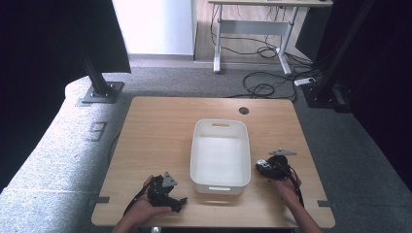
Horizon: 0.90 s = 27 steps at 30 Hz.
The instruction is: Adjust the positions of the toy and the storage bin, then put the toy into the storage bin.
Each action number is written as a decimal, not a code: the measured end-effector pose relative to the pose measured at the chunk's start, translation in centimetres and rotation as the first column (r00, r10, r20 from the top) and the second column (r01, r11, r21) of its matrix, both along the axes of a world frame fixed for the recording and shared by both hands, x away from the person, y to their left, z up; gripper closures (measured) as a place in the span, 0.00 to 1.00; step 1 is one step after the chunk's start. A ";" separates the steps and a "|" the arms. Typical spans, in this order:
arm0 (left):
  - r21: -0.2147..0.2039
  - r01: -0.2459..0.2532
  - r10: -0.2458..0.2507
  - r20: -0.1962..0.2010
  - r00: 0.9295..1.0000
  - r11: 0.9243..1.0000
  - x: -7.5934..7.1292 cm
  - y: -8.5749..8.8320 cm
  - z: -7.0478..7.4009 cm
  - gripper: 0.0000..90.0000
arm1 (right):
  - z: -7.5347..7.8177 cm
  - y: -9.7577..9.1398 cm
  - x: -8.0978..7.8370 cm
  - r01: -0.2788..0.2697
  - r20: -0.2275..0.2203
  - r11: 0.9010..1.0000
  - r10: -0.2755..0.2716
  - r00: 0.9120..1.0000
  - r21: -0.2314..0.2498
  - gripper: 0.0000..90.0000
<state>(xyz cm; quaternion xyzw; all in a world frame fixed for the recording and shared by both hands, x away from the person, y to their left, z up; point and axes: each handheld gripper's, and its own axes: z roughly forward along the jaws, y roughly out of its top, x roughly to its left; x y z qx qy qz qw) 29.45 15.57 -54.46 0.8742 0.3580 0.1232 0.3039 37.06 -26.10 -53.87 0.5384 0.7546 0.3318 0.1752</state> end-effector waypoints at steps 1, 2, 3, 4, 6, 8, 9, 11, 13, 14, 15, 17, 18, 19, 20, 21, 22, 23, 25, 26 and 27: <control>0.000 0.000 0.000 0.000 1.000 1.000 0.0 0.0 0.0 0.00 | 0.0 0.1 -0.1 -0.005 -0.003 1.000 0.005 1.000 -0.003 0.56; 0.000 0.001 -0.001 0.000 1.000 1.000 0.0 0.0 0.0 0.00 | -0.1 0.3 -0.1 -0.009 -0.005 1.000 0.009 1.000 -0.005 0.56; 0.001 0.002 -0.002 0.000 1.000 1.000 0.0 0.0 0.0 0.00 | -0.1 0.4 -0.2 -0.014 -0.005 1.000 0.014 1.000 -0.008 0.56; 0.000 0.002 -0.002 0.000 1.000 1.000 0.0 0.0 0.0 0.00 | -0.1 0.5 -0.2 -0.017 -0.007 1.000 0.017 1.000 -0.007 0.56; -0.001 0.002 -0.002 0.001 1.000 1.000 0.0 0.0 0.0 0.00 | -0.2 0.7 -0.3 -0.018 -0.007 1.000 0.018 1.000 -0.009 0.56; -0.002 0.003 -0.003 0.002 1.000 1.000 0.0 0.0 0.0 0.00 | -0.2 0.9 -0.3 -0.019 -0.008 1.000 0.019 1.000 -0.009 0.56; -0.002 0.003 -0.003 0.002 1.000 1.000 0.0 0.0 0.0 0.00 | -0.2 1.0 -0.4 -0.019 -0.007 1.000 0.019 1.000 -0.010 0.56; -0.002 0.003 -0.003 0.002 1.000 1.000 0.0 0.0 0.0 0.00 | -0.2 1.1 -0.4 -0.021 -0.005 1.000 0.021 1.000 -0.014 0.56; -0.002 0.003 -0.003 0.002 1.000 1.000 0.0 0.0 0.0 0.00 | -0.2 1.1 -0.4 -0.022 -0.004 1.000 0.022 1.000 -0.015 0.56; -0.002 0.002 -0.002 0.001 1.000 1.000 0.0 0.0 0.0 0.00 | -0.2 1.1 -0.4 -0.022 -0.004 1.000 0.022 1.000 -0.015 0.56; -0.002 0.002 -0.002 0.001 1.000 1.000 0.0 0.0 0.0 0.00 | -0.2 1.1 -0.4 -0.022 -0.004 1.000 0.022 1.000 -0.014 0.56; -0.002 0.002 -0.002 0.001 1.000 1.000 0.0 0.0 0.0 0.00 | -0.2 1.1 -0.4 -0.022 -0.004 1.000 0.022 1.000 -0.015 0.56; -0.001 0.002 -0.002 0.001 1.000 1.000 0.0 0.0 0.0 0.00 | -0.2 1.1 -0.4 -0.021 -0.003 1.000 0.021 1.000 -0.016 0.56; -0.001 0.002 -0.002 0.001 1.000 1.000 0.0 0.0 0.0 0.00 | -0.2 1.1 -0.4 -0.022 -0.003 1.000 0.022 1.000 -0.017 0.56; -0.001 0.002 -0.002 0.001 1.000 1.000 0.0 0.0 0.0 0.00 | -0.2 1.1 -0.4 -0.021 -0.003 1.000 0.021 1.000 -0.017 0.56; -0.001 0.002 -0.002 0.002 1.000 1.000 0.0 0.0 0.0 0.00 | -0.2 1.2 -0.4 -0.021 -0.003 1.000 0.021 1.000 -0.016 0.56; -0.001 0.002 -0.002 0.002 1.000 1.000 0.0 0.0 0.0 0.00 | -0.2 1.2 -0.4 -0.020 -0.003 1.000 0.020 1.000 -0.016 0.56; -0.001 0.002 -0.002 0.001 1.000 1.000 0.0 0.0 0.0 0.00 | -0.2 1.2 -0.4 -0.020 -0.004 1.000 0.020 1.000 -0.015 0.56; -0.002 0.004 -0.004 0.002 1.000 1.000 0.0 0.0 0.0 0.00 | -0.2 1.2 -0.4 -0.019 -0.004 1.000 0.019 1.000 -0.014 0.56; -0.002 0.005 -0.005 0.002 1.000 1.000 0.0 0.0 0.0 0.00 | -0.2 1.2 -0.4 -0.017 -0.005 1.000 0.017 1.000 -0.012 0.56; -0.002 0.005 -0.005 0.002 1.000 1.000 0.0 0.0 0.0 0.00 | -0.2 1.2 -0.4 -0.015 -0.005 1.000 0.015 1.000 -0.009 0.56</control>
